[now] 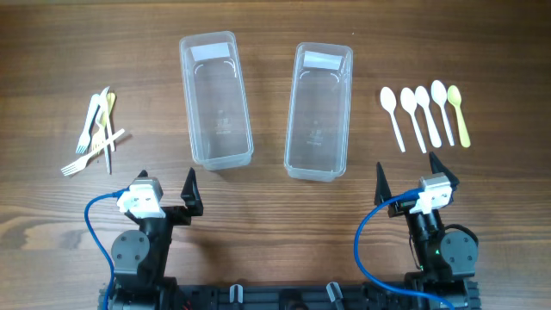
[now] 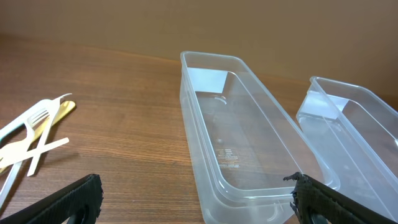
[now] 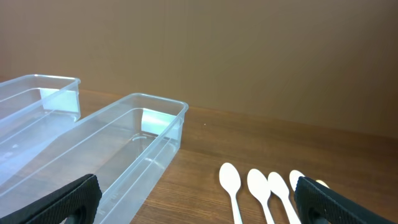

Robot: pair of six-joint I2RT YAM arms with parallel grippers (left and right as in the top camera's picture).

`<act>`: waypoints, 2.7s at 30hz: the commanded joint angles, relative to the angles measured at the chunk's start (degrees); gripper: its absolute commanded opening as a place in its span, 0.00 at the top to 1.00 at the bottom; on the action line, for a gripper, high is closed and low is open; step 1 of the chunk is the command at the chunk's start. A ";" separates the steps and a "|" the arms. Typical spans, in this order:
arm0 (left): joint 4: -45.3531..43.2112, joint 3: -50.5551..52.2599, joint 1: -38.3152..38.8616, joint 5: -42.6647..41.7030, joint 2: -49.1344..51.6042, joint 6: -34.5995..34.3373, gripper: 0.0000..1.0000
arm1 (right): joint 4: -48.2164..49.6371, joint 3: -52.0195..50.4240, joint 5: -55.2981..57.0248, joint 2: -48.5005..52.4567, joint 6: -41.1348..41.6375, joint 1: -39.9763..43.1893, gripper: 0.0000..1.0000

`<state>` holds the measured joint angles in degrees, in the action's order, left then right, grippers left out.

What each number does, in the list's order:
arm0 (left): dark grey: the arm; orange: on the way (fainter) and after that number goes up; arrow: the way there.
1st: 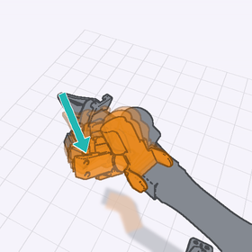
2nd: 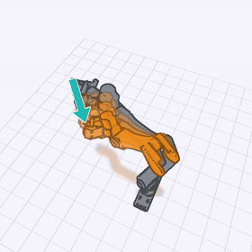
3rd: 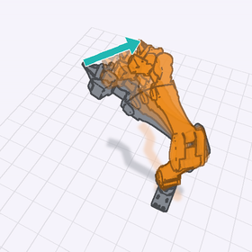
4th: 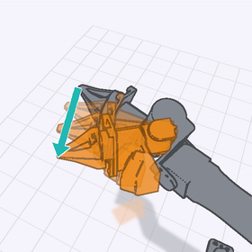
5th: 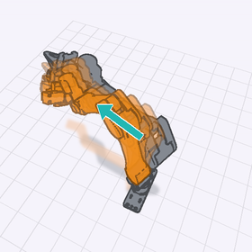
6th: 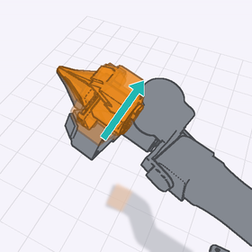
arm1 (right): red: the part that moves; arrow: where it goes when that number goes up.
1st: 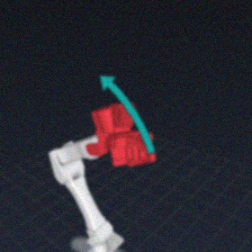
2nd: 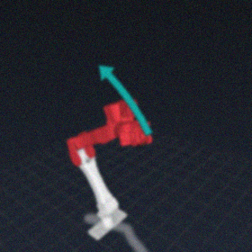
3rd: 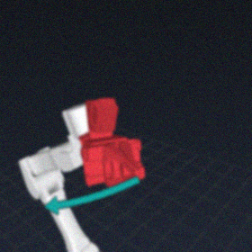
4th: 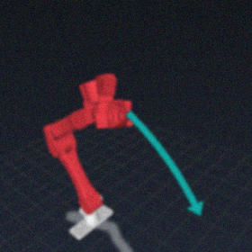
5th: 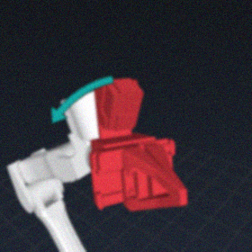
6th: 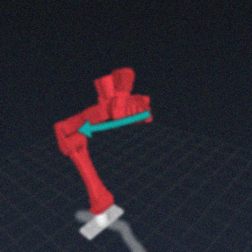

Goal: Pack container

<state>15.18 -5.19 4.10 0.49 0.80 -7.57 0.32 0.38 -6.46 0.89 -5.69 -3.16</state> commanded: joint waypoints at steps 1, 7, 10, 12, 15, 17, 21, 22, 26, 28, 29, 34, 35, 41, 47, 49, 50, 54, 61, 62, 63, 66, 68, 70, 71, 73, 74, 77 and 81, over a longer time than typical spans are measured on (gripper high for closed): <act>-0.17 0.50 -0.37 -0.92 -0.42 1.31 0.00 | 0.28 -0.09 -0.87 -0.24 -0.33 0.24 0.00; -0.17 0.50 -0.37 -0.92 -0.42 1.33 0.00 | 0.52 -0.09 -3.43 -0.24 2.43 0.24 0.00; -0.17 0.50 -0.37 -0.92 -0.42 1.33 0.00 | 3.56 -0.04 -7.65 -0.24 3.08 0.24 0.00; -0.17 0.50 -0.37 -0.92 -0.42 1.31 0.00 | 3.98 1.05 -11.82 -0.24 3.41 0.24 0.00; -0.17 0.50 -0.37 -0.92 -0.42 1.33 0.00 | 0.26 6.78 -3.63 1.42 7.08 0.24 0.00; -0.17 0.50 -0.37 -0.92 -0.42 1.33 0.00 | -4.44 14.53 0.17 6.32 3.17 0.24 0.00; -0.17 0.50 -0.37 -0.92 -0.42 1.33 0.00 | -15.10 33.62 4.15 24.55 1.16 0.24 0.00; -0.17 0.50 -0.37 -0.92 -0.42 1.33 0.00 | -17.64 38.10 4.11 29.07 1.18 0.24 0.00; -0.17 0.50 -0.37 -0.92 -0.42 1.31 0.00 | -33.53 59.76 3.87 50.71 0.92 0.24 0.00; -0.17 0.50 -0.37 -0.92 -0.42 1.33 0.00 | -40.15 68.54 3.69 60.08 0.74 0.24 0.00; -0.17 0.50 -0.37 -0.92 -0.42 1.31 0.00 | -41.77 71.30 3.63 63.28 0.85 0.24 0.00; -0.17 0.50 -0.37 -0.92 -0.42 1.33 0.00 | -45.13 75.73 4.98 74.18 0.92 0.24 0.00; -0.17 0.50 -0.37 -0.92 -0.42 1.33 0.00 | -46.42 75.73 7.32 75.56 0.90 0.24 0.00; -0.17 0.50 -0.37 -0.92 -0.42 1.33 0.00 | -48.30 75.73 9.20 84.80 -11.10 0.26 0.48; -0.17 0.50 -0.37 -0.92 -0.42 1.31 0.00 | -45.81 75.73 9.70 95.62 -11.28 0.31 0.52; -0.17 0.50 -0.37 -0.92 -0.42 1.33 0.00 | -44.83 75.73 9.70 98.97 -11.30 0.31 0.27; -0.17 0.50 -0.37 -0.92 -0.42 1.33 0.00 | -44.44 75.73 9.70 100.26 -11.30 0.31 0.24; -0.17 0.50 -0.37 -0.92 -0.42 1.33 0.00 | -42.97 75.73 9.70 105.20 -11.28 1.33 0.23; -0.17 0.50 -0.37 -0.92 -0.42 1.33 0.00 | -41.18 75.71 6.80 106.95 -10.86 5.57 0.30; -0.17 0.50 -0.37 -0.92 -0.42 1.33 0.00 | -41.09 75.71 5.44 107.14 -11.06 6.12 0.30; -0.17 0.50 -0.37 -0.92 -0.42 1.33 0.00 | -41.00 75.67 4.46 107.49 -11.52 6.47 0.30; -0.17 0.50 -0.37 -0.92 -0.42 1.31 0.00 | -40.61 75.67 3.78 109.07 -12.28 6.56 0.36; -0.17 0.50 -0.37 -0.92 -0.42 1.33 0.00 | -40.41 75.67 3.17 109.87 -12.20 6.56 0.41; -0.17 0.50 -0.37 -0.92 -0.42 1.31 0.00 | -40.28 75.67 2.36 110.27 -12.13 6.56 0.42; -0.17 0.50 -0.37 -0.92 -0.42 1.33 0.00 | -40.22 75.67 1.92 110.33 -12.07 6.56 0.42; -0.17 0.50 -0.37 -0.92 -0.42 1.33 0.00 | -40.13 75.67 1.88 110.36 -11.82 6.56 0.43; -0.17 0.50 -0.37 -0.92 -0.42 1.31 0.00 | -40.11 75.67 1.88 110.36 -11.56 6.56 0.43; -0.17 0.50 -0.37 -0.92 -0.42 1.31 0.00 | -39.52 75.47 0.74 110.36 -10.80 6.56 0.46; -0.17 0.50 -0.37 -0.92 -0.42 1.31 0.00 | -37.11 73.88 -0.02 110.38 -10.71 6.56 0.49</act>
<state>15.16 -5.02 4.10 0.47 0.84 -7.57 -37.95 74.89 -4.75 110.69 -16.80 3.53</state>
